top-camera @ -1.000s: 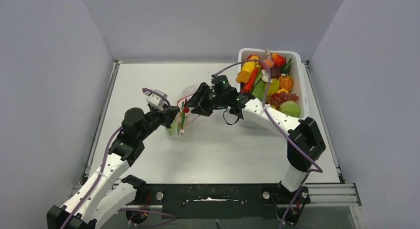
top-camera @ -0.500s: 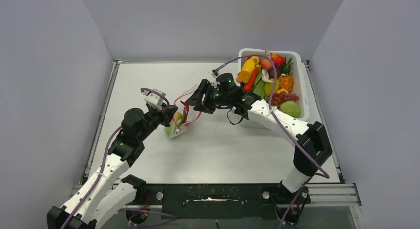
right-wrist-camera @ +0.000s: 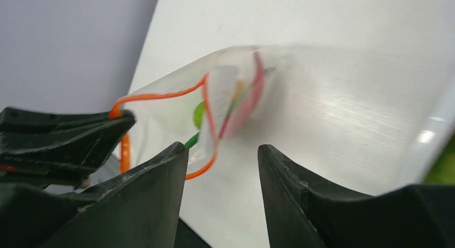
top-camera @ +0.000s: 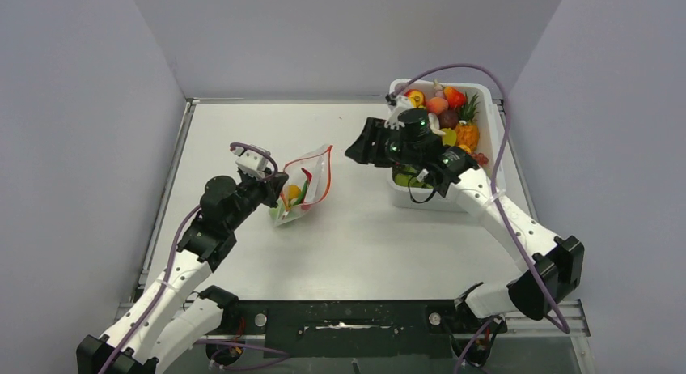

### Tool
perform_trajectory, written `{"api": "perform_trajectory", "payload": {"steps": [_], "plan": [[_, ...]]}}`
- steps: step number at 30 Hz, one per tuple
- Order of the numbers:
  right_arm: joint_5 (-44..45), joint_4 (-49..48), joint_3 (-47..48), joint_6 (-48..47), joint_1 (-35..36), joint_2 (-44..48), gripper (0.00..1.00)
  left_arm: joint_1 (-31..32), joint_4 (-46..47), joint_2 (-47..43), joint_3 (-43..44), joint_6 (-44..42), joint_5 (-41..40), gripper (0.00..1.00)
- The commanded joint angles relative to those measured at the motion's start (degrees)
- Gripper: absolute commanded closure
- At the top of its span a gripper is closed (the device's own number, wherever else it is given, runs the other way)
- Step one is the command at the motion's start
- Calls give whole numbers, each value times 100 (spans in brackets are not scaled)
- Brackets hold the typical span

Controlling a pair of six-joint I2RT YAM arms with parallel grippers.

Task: Place the food in the zip-top bag and seal the zipper
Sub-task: Place the fake vegetable in the zipper food storage bag, then pick up the fake vegetable from the bin.

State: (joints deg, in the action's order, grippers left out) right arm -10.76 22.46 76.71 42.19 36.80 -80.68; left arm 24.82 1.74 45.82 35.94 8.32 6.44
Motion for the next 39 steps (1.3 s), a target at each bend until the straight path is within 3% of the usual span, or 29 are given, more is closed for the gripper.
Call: {"api": "perform_trajectory", "payload": {"steps": [1, 10, 16, 25, 39], "plan": [[608, 560, 41, -1073, -685, 406, 48, 23, 57, 50, 288, -35, 13, 100], [1529, 673, 175, -1929, -1663, 7, 52, 19, 106, -29, 282, -38, 85, 100], [2166, 284, 515, -1454, -1780, -614, 42, 21, 108, -47, 281, -49, 119, 100], [2410, -513, 592, -679, -1865, -1262, 28, 15, 160, -135, 268, -36, 160, 100], [2584, -806, 1156, -828, -1898, -2036, 24, -3, 143, -178, 281, -48, 209, 100]]}}
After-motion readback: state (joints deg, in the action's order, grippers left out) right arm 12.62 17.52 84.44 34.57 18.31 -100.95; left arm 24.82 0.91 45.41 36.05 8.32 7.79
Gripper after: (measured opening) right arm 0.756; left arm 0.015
